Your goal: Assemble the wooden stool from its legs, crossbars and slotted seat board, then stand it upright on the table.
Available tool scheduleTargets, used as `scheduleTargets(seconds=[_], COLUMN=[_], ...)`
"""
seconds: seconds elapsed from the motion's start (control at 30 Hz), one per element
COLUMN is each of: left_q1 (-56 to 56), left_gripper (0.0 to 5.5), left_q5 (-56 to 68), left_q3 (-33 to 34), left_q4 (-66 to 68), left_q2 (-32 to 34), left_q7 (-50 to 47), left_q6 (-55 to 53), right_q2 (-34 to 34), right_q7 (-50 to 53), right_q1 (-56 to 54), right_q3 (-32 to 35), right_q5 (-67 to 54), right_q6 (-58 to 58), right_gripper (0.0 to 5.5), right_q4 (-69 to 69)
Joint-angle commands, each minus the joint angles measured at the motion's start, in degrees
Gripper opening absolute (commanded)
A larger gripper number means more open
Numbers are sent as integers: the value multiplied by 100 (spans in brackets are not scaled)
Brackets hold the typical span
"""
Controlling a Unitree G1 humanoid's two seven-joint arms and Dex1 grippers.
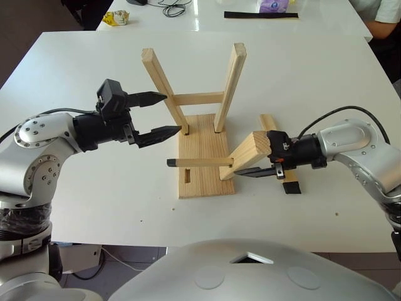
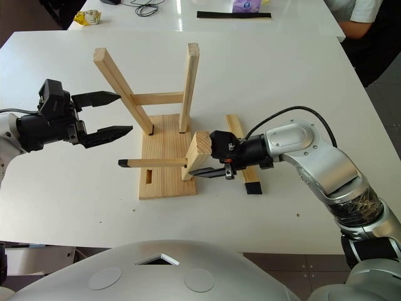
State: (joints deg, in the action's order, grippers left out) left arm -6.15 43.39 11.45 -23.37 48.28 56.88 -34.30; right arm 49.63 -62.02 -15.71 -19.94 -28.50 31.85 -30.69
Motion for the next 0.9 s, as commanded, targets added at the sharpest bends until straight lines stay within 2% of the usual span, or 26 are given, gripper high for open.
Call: scheduleTargets(seconds=[0.03, 0.23, 0.3, 0.43, 0.57, 0.67, 0.77, 0.9], left_q1=[-79, -138, -136, -100, -27, 113, 403, 705], left_gripper=[453, 453, 453, 453, 453, 453, 453, 453], left_q5=[0, 16, 38, 186, 653, 1040, 1100, 1040], left_q3=[-7, 7, 33, 226, 838, 1322, 1515, 1549], left_q4=[24, 25, 1, -99, -290, -499, -694, -879], left_q2=[-37, -57, -49, -32, -96, -165, -239, -324], left_q7=[-5, 5, 12, -59, -432, -835, -1110, -1328], left_q6=[-7, 1, -10, -90, -311, -489, -520, -457], right_q2=[31, 100, 132, 622, 774, 591, 63, -1197], right_q7=[52, 136, 204, 429, 1131, 1754, 2433, 3017], right_q1=[296, 419, 491, 1036, 1678, 1836, 1677, 1158], right_q3=[-413, -651, -473, 380, 1567, 2100, 2385, 2800], right_q5=[268, 931, 963, 1075, 1179, 1112, 727, 472], right_q6=[409, 288, 338, 240, 550, 1411, 3184, 5427], right_gripper=[251, 337, 359, 359, 359, 359, 359, 359], right_q4=[113, 379, 350, 337, 57, -323, -822, -1150])
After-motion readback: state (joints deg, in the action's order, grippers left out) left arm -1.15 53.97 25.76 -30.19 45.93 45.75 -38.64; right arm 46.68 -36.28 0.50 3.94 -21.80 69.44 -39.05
